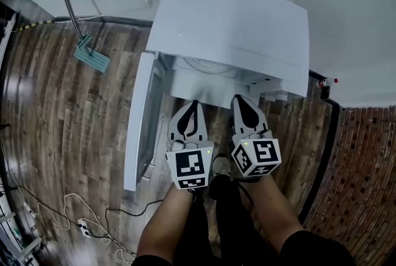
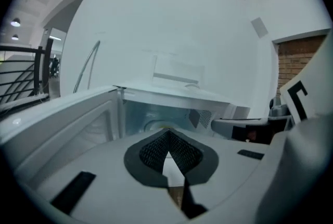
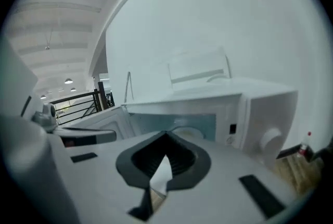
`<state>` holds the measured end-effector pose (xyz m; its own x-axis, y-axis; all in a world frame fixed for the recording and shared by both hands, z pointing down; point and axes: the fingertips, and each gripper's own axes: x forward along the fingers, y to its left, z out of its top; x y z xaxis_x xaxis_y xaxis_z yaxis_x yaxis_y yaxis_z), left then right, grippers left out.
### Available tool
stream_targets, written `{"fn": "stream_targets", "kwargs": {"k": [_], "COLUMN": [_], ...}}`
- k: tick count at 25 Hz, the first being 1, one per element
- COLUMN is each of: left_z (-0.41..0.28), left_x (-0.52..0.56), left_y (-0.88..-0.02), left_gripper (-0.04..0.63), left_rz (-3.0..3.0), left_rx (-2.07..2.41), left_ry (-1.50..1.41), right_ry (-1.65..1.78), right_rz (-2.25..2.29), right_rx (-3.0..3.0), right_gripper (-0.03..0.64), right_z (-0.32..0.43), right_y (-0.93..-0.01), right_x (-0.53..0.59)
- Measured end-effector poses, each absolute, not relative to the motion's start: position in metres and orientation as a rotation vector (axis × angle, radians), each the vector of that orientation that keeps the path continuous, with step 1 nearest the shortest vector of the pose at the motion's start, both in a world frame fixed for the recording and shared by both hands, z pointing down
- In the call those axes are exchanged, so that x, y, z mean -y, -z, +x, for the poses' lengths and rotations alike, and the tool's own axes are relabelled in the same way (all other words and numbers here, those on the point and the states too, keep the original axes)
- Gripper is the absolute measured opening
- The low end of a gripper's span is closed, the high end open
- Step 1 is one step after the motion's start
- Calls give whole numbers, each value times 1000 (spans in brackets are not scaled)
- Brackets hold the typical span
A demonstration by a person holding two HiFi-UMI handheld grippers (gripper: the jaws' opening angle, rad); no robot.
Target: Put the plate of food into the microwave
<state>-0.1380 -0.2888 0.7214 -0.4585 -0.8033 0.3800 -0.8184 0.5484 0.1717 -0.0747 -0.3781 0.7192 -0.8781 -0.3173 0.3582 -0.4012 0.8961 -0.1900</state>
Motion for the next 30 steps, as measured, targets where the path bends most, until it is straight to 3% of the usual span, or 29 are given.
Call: {"fn": "stream_targets", "kwargs": {"k": [20, 30], "left_z": [-97, -123], "left_x": [282, 253], "left_y": [-376, -292], "left_gripper": [-3, -2], "left_rz": [1393, 1410], "left_rx": [2461, 2584], "left_ry": [-121, -132], "right_ry": [-218, -108], "right_rz": [549, 491], "right_rx": [2919, 2958], "right_gripper": [12, 12], "right_z": [-53, -53], "right_y": [-345, -290], "right_x": [348, 325]}}
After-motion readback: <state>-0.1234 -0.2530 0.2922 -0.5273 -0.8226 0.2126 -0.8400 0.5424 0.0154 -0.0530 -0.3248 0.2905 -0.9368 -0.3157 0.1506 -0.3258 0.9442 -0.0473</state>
